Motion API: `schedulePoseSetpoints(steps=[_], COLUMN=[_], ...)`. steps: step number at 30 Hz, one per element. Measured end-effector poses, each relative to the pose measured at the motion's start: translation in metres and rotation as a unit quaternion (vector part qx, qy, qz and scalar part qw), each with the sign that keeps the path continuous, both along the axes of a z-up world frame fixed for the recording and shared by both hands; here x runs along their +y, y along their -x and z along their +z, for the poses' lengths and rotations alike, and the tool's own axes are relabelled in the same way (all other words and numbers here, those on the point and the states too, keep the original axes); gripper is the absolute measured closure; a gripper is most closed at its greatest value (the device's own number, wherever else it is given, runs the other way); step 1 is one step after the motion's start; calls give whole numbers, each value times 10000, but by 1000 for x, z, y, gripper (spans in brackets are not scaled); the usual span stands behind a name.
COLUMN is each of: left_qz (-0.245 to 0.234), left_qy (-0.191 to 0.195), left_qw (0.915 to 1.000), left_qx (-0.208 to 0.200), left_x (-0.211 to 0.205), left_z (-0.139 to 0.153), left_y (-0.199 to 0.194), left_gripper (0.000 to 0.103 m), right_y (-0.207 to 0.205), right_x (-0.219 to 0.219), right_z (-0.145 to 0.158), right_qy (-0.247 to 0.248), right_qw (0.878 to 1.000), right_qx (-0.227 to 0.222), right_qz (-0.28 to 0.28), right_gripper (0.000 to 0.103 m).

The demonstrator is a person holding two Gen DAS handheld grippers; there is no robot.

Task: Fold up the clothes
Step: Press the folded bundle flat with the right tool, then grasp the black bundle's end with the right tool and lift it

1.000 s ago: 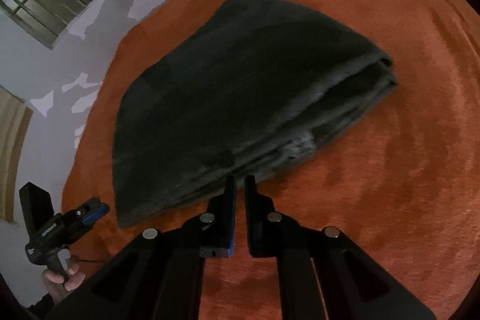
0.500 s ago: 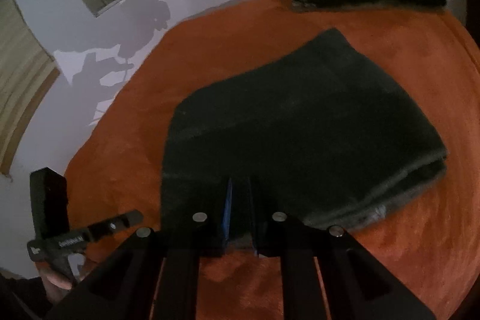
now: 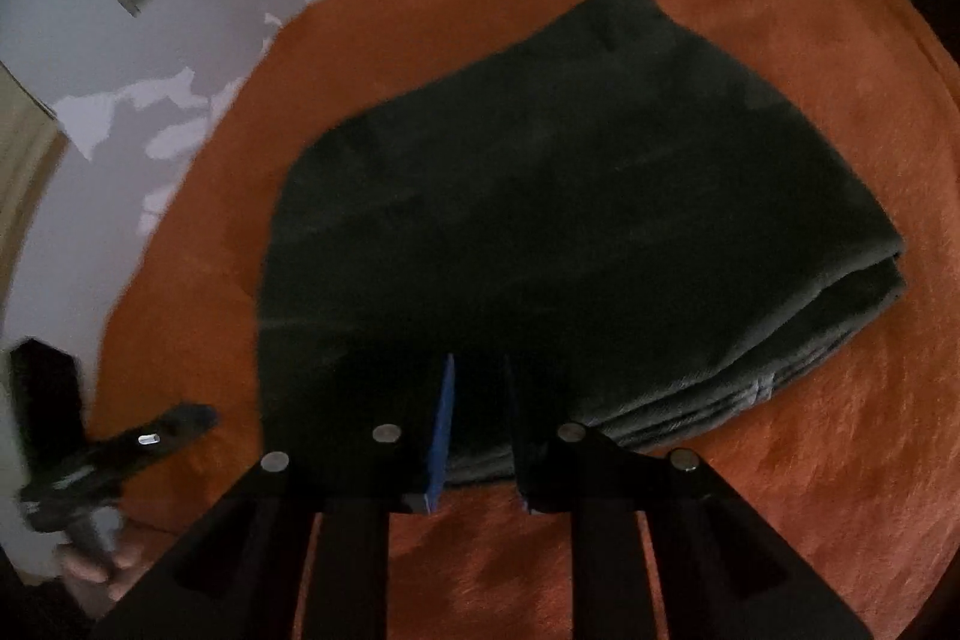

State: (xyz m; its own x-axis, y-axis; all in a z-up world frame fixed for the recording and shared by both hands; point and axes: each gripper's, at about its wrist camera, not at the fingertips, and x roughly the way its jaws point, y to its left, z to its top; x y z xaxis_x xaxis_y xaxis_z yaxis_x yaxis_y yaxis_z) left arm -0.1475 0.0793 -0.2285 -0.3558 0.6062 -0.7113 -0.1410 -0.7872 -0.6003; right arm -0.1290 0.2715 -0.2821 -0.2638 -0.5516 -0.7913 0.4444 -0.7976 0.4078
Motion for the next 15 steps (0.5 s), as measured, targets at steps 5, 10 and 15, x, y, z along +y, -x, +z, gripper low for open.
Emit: schedulePoseSetpoints(steps=[5,10,15], left_qz=[-11,162,416], left_qy=[-106,-16,-35], left_qw=[9999,9997,9982], left_qx=[-15,-196,-434], left_x=[-9,-34,-51], left_z=[-4,-15,-28], left_y=[2,7,20], left_gripper=[48,48,48], right_y=[-21,-38,-37], right_x=[14,39,82], right_z=[-25,-57,-89], right_qy=[898,1386,1792], right_qw=[9914,9795,9606], right_qx=[-943,-1440,-1752], right_qz=[91,-236,-1203], right_gripper=[78,40,6])
